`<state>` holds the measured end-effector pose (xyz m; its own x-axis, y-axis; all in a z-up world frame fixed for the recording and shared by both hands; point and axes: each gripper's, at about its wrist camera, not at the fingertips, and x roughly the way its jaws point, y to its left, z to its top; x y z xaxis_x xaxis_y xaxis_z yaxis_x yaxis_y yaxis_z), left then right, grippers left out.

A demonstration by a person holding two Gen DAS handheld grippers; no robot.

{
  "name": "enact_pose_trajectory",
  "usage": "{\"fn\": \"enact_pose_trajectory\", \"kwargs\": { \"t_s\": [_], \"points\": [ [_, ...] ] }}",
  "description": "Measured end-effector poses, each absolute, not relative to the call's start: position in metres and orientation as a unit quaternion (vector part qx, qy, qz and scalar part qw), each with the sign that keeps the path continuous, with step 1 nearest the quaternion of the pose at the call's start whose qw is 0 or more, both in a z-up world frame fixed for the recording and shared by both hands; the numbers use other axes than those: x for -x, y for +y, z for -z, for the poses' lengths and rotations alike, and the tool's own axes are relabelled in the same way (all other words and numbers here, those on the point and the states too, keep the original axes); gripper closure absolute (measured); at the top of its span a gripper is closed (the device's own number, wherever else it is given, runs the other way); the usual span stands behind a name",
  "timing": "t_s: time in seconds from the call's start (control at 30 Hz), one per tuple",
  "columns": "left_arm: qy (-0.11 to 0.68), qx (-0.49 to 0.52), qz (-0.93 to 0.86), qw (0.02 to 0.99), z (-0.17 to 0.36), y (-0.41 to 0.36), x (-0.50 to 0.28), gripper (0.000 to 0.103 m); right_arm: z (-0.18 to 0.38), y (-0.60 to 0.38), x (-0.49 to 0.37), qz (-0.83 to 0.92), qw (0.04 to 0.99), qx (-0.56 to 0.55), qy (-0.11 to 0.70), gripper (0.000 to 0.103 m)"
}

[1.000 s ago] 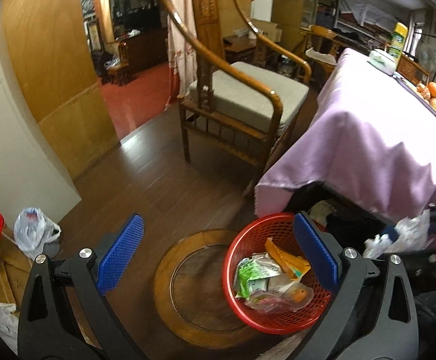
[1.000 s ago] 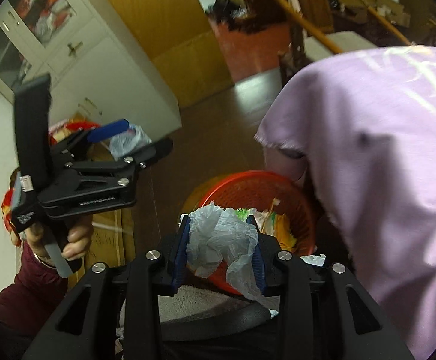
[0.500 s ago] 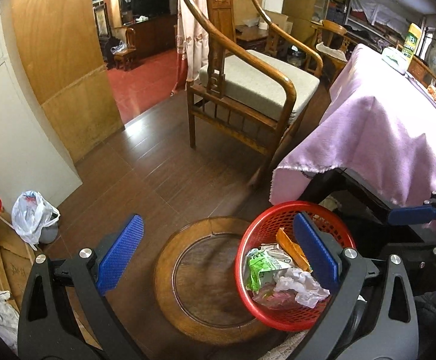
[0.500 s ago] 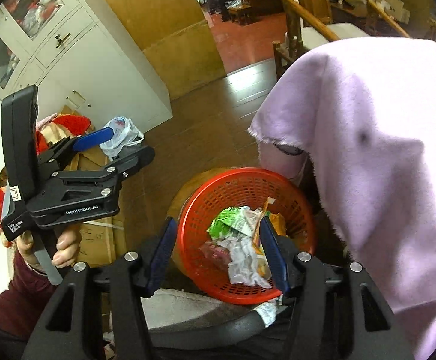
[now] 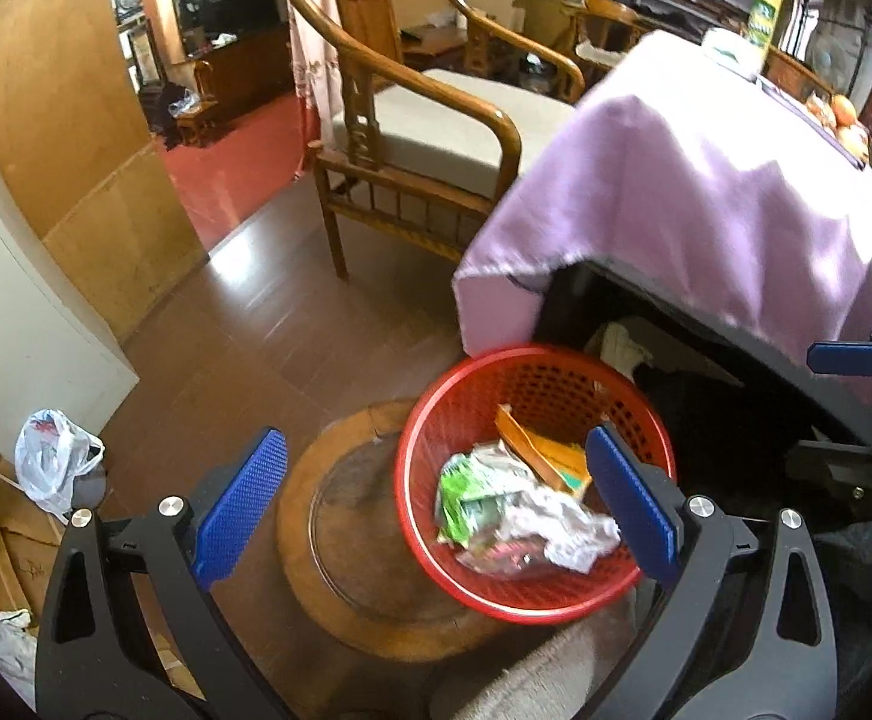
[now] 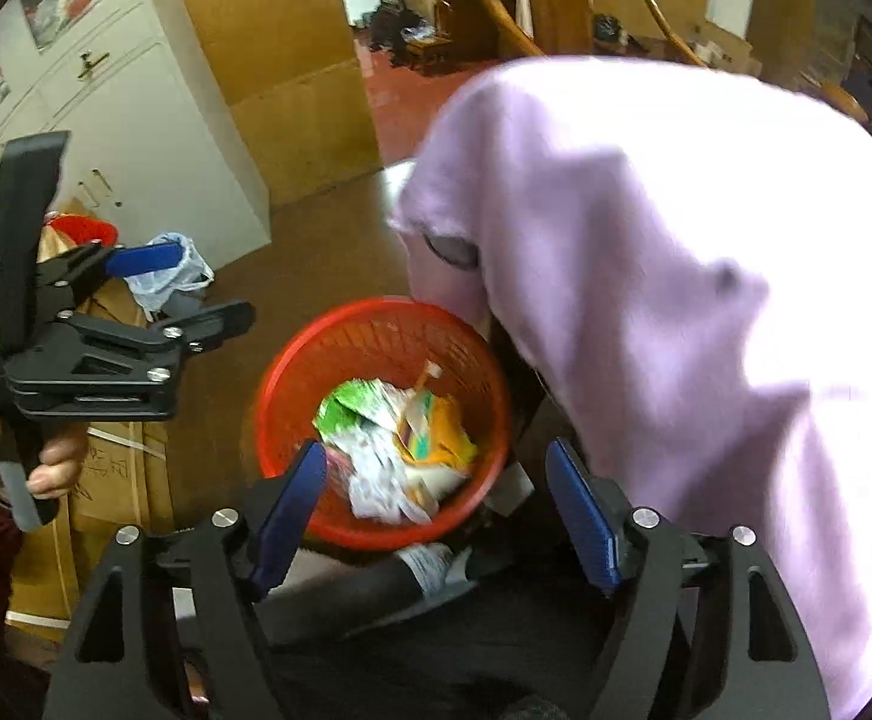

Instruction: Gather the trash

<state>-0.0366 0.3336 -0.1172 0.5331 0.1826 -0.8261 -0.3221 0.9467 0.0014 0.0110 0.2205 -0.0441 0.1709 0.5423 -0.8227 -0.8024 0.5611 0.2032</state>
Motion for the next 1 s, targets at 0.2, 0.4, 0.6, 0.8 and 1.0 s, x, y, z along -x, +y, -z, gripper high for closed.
{"fn": "enact_pose_trajectory", "kwargs": {
  "t_s": [0.2, 0.4, 0.6, 0.8, 1.0],
  "points": [
    [0.480, 0.025, -0.149, 0.864, 0.145, 0.294, 0.042, 0.007, 0.077, 0.209, -0.011, -0.430, 0.733, 0.122, 0.513, 0.024],
    [0.480, 0.026, -0.142, 0.865, 0.151, 0.282, 0.038, 0.007, 0.079, 0.202, -0.003, -0.406, 0.754, 0.134, 0.498, 0.024],
    [0.485, 0.018, -0.150, 0.861, 0.156, 0.278, 0.035, 0.007, 0.086, 0.198, -0.006, -0.399, 0.754, 0.129, 0.505, 0.024],
    [0.495, 0.017, -0.151, 0.856, 0.160, 0.277, 0.033, 0.007, 0.086, 0.201, -0.002, -0.404, 0.749, 0.143, 0.506, 0.023],
    [0.496, 0.019, -0.152, 0.855, 0.163, 0.278, 0.033, 0.007, 0.085, 0.201, -0.001, -0.407, 0.747, 0.146, 0.505, 0.021]
  ]
}}
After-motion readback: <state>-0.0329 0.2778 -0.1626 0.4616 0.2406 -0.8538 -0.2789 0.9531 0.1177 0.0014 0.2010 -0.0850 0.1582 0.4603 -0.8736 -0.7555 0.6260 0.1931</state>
